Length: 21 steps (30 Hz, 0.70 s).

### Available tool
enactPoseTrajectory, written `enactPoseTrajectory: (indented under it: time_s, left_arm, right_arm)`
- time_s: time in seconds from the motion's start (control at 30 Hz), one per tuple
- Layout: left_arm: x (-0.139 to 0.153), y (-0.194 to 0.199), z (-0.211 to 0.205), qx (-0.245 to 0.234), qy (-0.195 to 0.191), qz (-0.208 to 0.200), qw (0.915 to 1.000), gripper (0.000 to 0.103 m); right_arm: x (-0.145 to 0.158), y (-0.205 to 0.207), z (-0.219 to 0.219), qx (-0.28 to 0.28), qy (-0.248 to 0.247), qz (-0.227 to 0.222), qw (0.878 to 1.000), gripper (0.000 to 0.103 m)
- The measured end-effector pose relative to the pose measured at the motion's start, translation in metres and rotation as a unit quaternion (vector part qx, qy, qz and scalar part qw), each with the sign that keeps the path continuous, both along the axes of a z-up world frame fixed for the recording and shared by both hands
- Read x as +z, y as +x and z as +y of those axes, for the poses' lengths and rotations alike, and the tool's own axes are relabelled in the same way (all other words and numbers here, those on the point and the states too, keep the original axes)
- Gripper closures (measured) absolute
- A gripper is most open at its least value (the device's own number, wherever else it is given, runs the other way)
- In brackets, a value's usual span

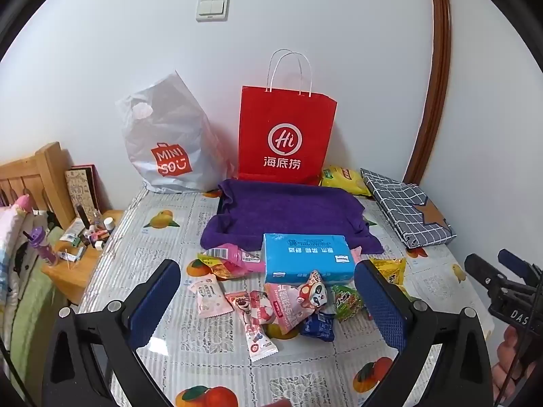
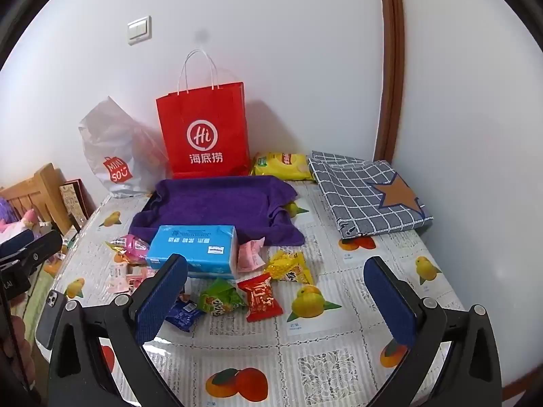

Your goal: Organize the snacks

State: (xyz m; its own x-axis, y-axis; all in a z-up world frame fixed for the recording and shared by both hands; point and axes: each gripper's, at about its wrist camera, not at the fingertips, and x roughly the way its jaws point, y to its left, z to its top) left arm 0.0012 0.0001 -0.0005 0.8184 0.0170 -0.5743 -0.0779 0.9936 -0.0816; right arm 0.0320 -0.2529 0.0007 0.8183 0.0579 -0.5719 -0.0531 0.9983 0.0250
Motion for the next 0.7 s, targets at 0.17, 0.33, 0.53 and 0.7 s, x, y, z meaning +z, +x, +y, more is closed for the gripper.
enactPoseTrajectory:
  time_s: [0.17,0.33,0.53,0.7]
  left_arm:
    - [-0.002,0.000,-0.002,-0.005,0.006,-0.008,0.9999,0.000]
    - [0.006,0.003,-0.010,-0.007,0.010,-0.008,0.9999,0.000]
    - [0.007,-0.005,-0.005,-0.007,0.002,-0.014,0.9999,0.000]
    - [0.008,-0.007,-0.001,-0.005,-0.005,-0.015,0.9999,0.000]
  right_arm:
    - [0.007,-0.001,0.000,-0.001,0.003,0.001,1.000,0.000]
    - [0.006,-0.006,-0.007,-0.004,0.017,-0.003,1.000,0.000]
    - [0.010,-0.005,-0.004,-0.004,0.012,0.000,1.000,0.000]
    - [0.011,-0.006,-0.004,-0.002,0.015,0.000,1.000,0.000]
